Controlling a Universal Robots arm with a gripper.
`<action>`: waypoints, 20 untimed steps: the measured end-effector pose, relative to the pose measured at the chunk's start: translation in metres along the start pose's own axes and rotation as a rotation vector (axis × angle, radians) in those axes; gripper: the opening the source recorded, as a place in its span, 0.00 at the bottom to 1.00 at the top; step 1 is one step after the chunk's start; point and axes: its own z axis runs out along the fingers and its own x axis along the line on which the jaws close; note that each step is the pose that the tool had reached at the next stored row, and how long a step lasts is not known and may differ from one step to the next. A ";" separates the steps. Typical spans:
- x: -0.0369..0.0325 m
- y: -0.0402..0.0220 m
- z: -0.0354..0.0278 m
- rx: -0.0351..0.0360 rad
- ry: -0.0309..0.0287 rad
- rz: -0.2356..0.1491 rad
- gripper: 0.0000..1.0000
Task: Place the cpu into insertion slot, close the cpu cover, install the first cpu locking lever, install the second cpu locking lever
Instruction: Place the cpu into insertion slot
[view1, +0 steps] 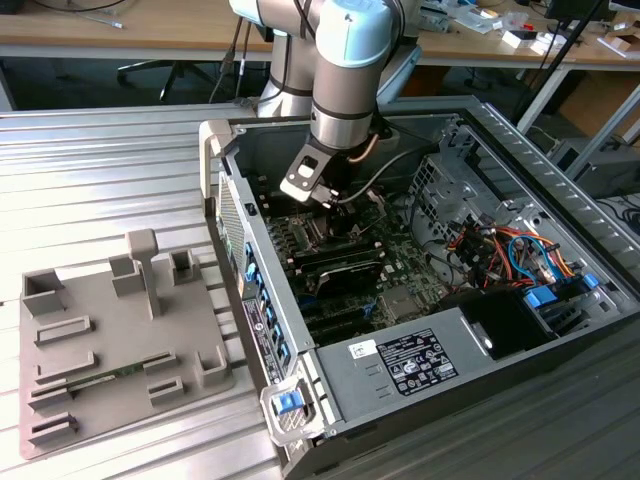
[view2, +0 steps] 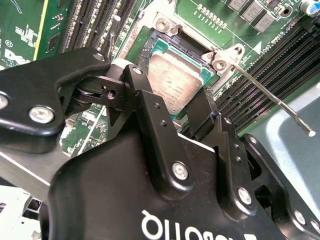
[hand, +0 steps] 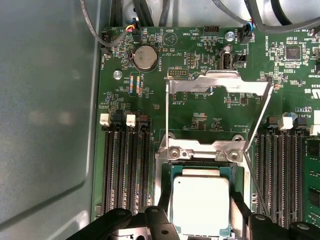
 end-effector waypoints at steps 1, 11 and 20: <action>0.0001 0.0000 0.0001 0.0000 0.0009 0.000 0.56; -0.0002 0.0006 -0.0048 0.0001 0.0010 0.000 0.62; -0.0002 0.0015 -0.0054 0.0006 0.0010 0.000 0.62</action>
